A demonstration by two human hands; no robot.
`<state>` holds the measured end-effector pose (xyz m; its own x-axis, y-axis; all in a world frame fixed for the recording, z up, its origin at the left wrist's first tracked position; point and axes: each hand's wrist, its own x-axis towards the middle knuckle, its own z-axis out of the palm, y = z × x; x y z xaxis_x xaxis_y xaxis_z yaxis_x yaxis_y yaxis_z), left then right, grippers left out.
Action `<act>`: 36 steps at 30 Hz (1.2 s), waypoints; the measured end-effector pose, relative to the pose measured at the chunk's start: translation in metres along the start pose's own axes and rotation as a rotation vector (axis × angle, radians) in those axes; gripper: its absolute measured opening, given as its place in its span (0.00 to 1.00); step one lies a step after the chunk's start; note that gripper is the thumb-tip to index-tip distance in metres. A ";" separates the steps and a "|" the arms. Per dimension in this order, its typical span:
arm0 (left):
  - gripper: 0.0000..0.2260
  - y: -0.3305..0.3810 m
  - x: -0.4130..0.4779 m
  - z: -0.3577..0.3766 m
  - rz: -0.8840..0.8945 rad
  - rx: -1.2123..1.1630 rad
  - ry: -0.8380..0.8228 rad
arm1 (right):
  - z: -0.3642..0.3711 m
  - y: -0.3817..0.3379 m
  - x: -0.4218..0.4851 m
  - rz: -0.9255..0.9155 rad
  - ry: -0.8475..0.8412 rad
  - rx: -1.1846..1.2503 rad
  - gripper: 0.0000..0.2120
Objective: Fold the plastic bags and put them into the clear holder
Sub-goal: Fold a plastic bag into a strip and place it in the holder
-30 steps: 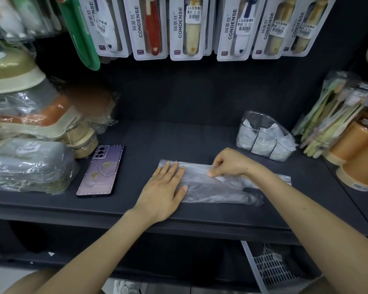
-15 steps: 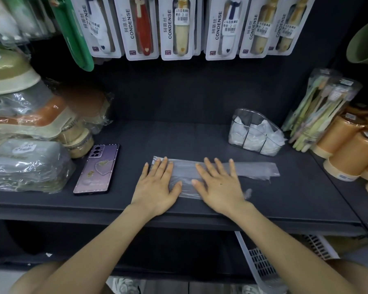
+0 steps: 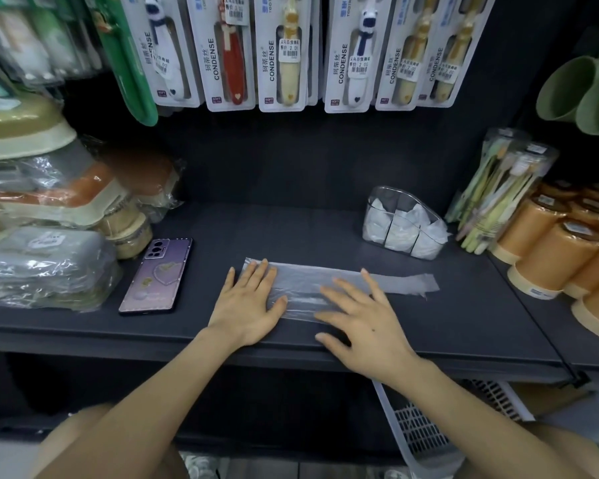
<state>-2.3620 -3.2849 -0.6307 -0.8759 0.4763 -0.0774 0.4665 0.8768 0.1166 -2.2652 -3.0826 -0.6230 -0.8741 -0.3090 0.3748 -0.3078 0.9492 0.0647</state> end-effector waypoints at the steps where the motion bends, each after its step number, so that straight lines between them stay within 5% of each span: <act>1: 0.31 0.000 0.000 -0.001 -0.004 -0.006 -0.009 | -0.002 0.004 -0.002 -0.004 0.045 0.012 0.18; 10: 0.31 -0.002 -0.002 -0.010 -0.023 -0.205 0.023 | 0.000 0.017 0.000 -0.010 0.020 0.199 0.12; 15: 0.22 -0.002 -0.033 -0.022 0.121 -0.390 0.480 | -0.010 0.015 -0.020 0.000 0.039 0.265 0.10; 20: 0.20 -0.010 -0.054 -0.023 0.319 -0.475 0.274 | -0.023 0.018 -0.029 0.122 -0.034 0.439 0.13; 26: 0.03 -0.019 -0.047 -0.016 0.165 -0.593 0.258 | -0.036 0.018 -0.006 0.367 -0.234 0.620 0.07; 30: 0.12 -0.018 -0.038 -0.024 0.069 -0.662 0.206 | -0.033 0.027 0.012 0.519 -0.274 0.744 0.08; 36: 0.07 -0.018 -0.026 -0.030 -0.041 -0.616 0.092 | -0.036 0.037 0.018 0.585 -0.267 0.919 0.09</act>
<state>-2.3514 -3.3145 -0.6008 -0.9115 0.4112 -0.0118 0.2990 0.6820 0.6675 -2.2789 -3.0513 -0.5806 -0.9937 0.0624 -0.0933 0.1122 0.5824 -0.8051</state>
